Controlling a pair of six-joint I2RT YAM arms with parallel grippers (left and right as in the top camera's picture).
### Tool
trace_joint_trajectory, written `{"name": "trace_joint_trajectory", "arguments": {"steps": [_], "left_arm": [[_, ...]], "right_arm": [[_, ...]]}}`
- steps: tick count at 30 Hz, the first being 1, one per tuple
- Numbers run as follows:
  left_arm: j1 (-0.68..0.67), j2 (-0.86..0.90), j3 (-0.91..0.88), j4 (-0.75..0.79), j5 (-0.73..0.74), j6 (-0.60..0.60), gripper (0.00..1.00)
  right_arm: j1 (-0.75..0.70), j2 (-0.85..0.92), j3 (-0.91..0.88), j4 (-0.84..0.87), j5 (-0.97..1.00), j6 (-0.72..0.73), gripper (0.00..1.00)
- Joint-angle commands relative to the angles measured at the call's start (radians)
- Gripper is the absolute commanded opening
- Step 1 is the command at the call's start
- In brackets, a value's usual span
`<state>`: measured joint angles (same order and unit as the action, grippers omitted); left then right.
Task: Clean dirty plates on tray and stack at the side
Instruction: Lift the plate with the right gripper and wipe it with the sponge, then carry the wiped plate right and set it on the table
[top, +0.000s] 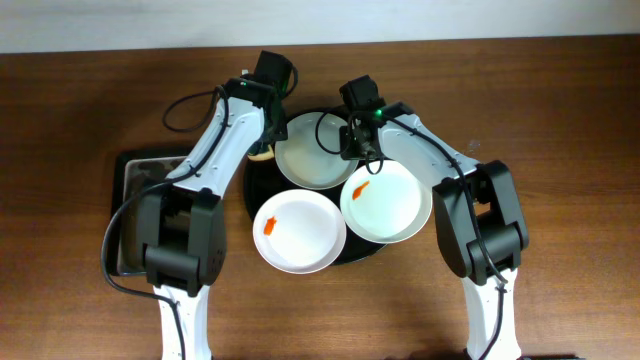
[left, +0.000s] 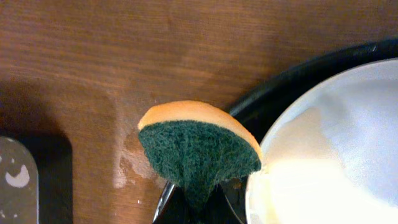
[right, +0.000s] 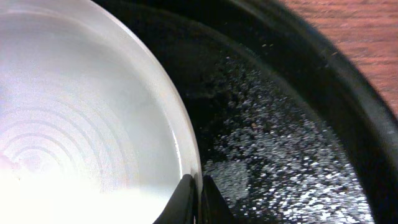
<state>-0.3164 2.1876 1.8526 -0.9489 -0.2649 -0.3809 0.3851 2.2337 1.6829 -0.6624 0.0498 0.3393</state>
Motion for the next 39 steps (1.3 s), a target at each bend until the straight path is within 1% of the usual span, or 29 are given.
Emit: {"name": "trace_joint_trajectory", "arguments": {"steps": [1, 3, 5, 7, 8, 10, 12, 16, 18, 23, 29, 39], "left_arm": [[-0.001, 0.006, 0.014, -0.015, 0.114, 0.016, 0.00], [-0.001, 0.006, 0.014, -0.015, 0.223, 0.018, 0.00], [-0.001, 0.006, 0.012, -0.015, 0.319, 0.085, 0.00], [0.002, 0.006, 0.010, -0.026, 0.341, 0.150, 0.00], [0.007, 0.006, 0.007, -0.033, 0.349, 0.173, 0.00], [0.027, 0.006, -0.012, -0.032, 0.409, 0.238, 0.00], [0.045, 0.006, -0.038, -0.017, 0.451, 0.281, 0.00], [0.071, 0.006, -0.124, 0.043, 0.510, 0.369, 0.00], [0.071, 0.006, -0.147, 0.072, 0.513, 0.375, 0.00], [0.071, 0.006, -0.153, 0.077, 0.513, 0.375, 0.00], [0.071, 0.006, -0.153, 0.077, 0.513, 0.375, 0.00], [0.071, 0.006, -0.153, 0.077, 0.513, 0.375, 0.00]], "right_arm": [[-0.013, -0.057, 0.040, -0.045, 0.153, -0.049, 0.04], [-0.013, -0.102, 0.087, -0.098, 0.197, -0.125, 0.04], [-0.011, -0.153, 0.134, -0.156, 0.199, -0.213, 0.04], [-0.011, -0.190, 0.166, -0.215, 0.230, -0.240, 0.04], [-0.010, -0.207, 0.179, -0.245, 0.277, -0.248, 0.04], [0.011, -0.245, 0.198, -0.303, 0.427, -0.260, 0.04], [0.044, -0.259, 0.199, -0.307, 0.486, -0.288, 0.04], [0.186, -0.258, 0.199, -0.290, 0.789, -0.287, 0.04], [0.229, -0.258, 0.199, -0.288, 0.879, -0.286, 0.04], [0.306, -0.258, 0.199, -0.286, 0.985, -0.287, 0.04], [0.360, -0.258, 0.199, -0.290, 1.093, -0.287, 0.04], [0.380, -0.258, 0.199, -0.292, 1.110, -0.283, 0.04]]}}
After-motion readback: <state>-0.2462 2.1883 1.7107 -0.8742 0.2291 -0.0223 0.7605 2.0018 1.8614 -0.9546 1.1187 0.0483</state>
